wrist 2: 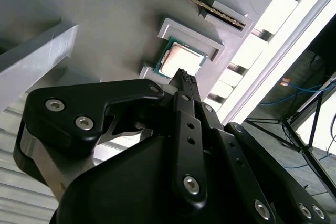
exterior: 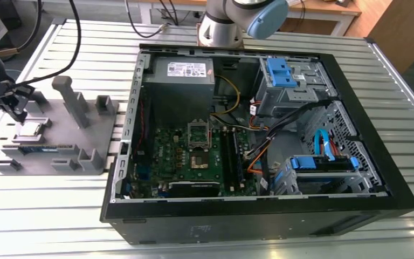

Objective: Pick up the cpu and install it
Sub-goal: 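Pick up the cpu and move it towards the insertion slot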

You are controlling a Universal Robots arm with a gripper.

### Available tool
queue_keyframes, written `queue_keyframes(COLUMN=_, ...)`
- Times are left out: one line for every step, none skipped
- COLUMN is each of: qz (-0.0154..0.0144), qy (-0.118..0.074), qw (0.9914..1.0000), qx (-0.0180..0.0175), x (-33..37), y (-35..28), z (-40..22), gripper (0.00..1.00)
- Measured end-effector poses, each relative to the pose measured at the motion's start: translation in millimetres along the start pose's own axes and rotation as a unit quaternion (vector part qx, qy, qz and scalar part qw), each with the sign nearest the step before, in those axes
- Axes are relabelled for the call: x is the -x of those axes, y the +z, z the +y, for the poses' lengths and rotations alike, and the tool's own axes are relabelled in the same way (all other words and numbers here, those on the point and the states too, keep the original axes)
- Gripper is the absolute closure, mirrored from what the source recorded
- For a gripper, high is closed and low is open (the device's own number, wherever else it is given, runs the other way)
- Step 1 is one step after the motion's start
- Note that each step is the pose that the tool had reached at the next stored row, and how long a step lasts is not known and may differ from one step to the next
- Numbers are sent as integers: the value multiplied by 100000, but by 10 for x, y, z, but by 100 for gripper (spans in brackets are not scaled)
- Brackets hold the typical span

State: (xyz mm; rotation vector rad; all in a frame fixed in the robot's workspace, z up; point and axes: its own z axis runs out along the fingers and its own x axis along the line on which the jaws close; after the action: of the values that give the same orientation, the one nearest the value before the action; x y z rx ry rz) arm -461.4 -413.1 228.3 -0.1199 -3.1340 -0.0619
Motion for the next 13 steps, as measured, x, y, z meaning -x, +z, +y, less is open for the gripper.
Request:
queue_keyframes(qz=-8, qy=0, qw=100000, qx=7, x=-1, y=6, z=-1, gripper=89)
queue_keyframes(qz=6, qy=2, qw=100000, qx=-3, x=-3, y=11, z=-2, gripper=89)
queue_keyframes(qz=8, qy=3, qw=100000, qx=-3, x=-5, y=18, z=-3, gripper=89)
queue_keyframes(qz=4, qy=2, qw=100000, qx=-2, x=-8, y=28, z=-5, gripper=89)
queue_keyframes(qz=1, qy=0, qw=100000, qx=-1, x=-10, y=40, z=-6, gripper=89)
queue_keyframes(qz=-5, qy=2, qw=100000, qx=-6, x=-13, y=51, z=-7, gripper=89)
queue_keyframes(qz=1, qy=2, qw=100000, qx=-24, x=-14, y=63, z=-8, gripper=89)
queue_keyframes(qz=8, qy=-2, qw=100000, qx=-35, x=-15, y=77, z=-9, gripper=89)
queue_keyframes(qz=2, qy=-1, qw=100000, qx=-31, x=-16, y=92, z=-9, gripper=89)
queue_keyframes(qz=0, qy=0, qw=100000, qx=-34, x=-18, y=107, z=-10, gripper=89)
queue_keyframes(qz=-1, qy=1, qw=100000, qx=-36, x=-20, y=122, z=-11, gripper=89)
queue_keyframes(qz=-4, qy=3, qw=100000, qx=-36, x=-24, y=138, z=-11, gripper=89)
queue_keyframes(qz=4, qy=6, qw=100000, qx=-43, x=-29, y=148, z=-12, gripper=89)
